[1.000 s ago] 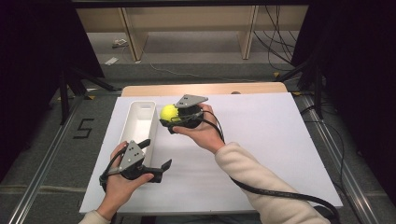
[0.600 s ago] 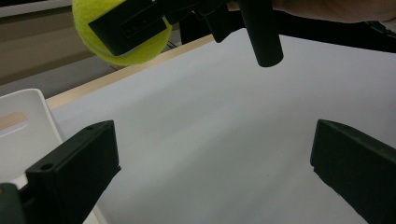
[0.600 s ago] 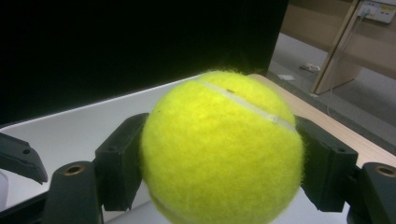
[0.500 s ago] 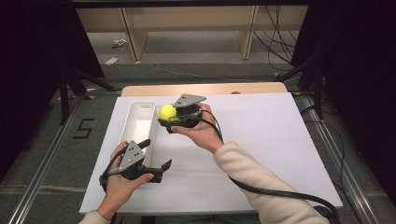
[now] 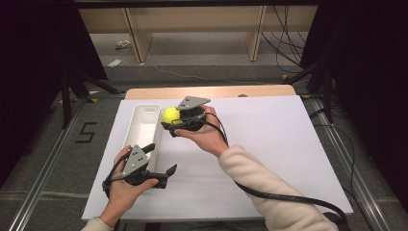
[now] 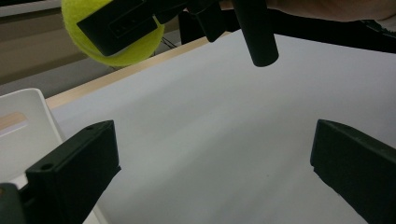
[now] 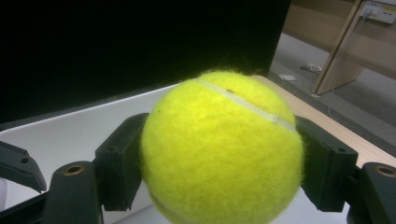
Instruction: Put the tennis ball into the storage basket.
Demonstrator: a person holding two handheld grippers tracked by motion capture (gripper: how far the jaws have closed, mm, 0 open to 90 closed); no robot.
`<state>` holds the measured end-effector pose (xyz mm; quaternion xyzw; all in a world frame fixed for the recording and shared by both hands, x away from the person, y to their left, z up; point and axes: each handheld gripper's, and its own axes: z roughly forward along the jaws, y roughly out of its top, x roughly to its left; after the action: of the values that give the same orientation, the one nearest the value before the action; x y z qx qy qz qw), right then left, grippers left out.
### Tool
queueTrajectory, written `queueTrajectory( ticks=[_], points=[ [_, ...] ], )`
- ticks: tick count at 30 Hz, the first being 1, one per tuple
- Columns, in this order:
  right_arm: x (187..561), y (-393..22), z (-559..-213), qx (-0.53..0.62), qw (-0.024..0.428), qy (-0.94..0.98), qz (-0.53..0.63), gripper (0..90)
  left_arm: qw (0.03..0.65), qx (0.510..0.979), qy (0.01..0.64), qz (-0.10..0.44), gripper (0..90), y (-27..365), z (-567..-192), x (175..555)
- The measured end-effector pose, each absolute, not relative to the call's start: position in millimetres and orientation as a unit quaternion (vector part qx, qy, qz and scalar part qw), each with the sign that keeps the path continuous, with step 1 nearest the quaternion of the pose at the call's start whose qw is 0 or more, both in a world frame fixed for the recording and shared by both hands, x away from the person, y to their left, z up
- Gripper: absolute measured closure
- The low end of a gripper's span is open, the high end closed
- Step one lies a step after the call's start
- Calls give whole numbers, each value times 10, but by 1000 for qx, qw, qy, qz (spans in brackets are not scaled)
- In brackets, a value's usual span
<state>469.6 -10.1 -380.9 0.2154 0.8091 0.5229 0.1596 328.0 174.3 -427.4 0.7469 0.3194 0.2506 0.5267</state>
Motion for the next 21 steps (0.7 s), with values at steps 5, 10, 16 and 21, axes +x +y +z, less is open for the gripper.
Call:
queueTrajectory(
  ticks=[5, 10, 16, 21],
  points=[
    [4694, -84, -3801, 215, 159, 809, 523, 269, 527, 746, 321, 251, 5, 1742, -4273, 3276],
    [4703, -81, -3804, 215, 161, 809, 523, 269, 528, 745, 321, 250, 6, 1741, -4272, 3276],
    [4703, -81, -3817, 216, 159, 811, 520, 268, 528, 745, 320, 251, 5, 1739, -4271, 3275],
    [4707, -67, -3805, 216, 159, 809, 524, 268, 528, 745, 321, 251, 5, 1740, -4273, 3276]
  ],
)
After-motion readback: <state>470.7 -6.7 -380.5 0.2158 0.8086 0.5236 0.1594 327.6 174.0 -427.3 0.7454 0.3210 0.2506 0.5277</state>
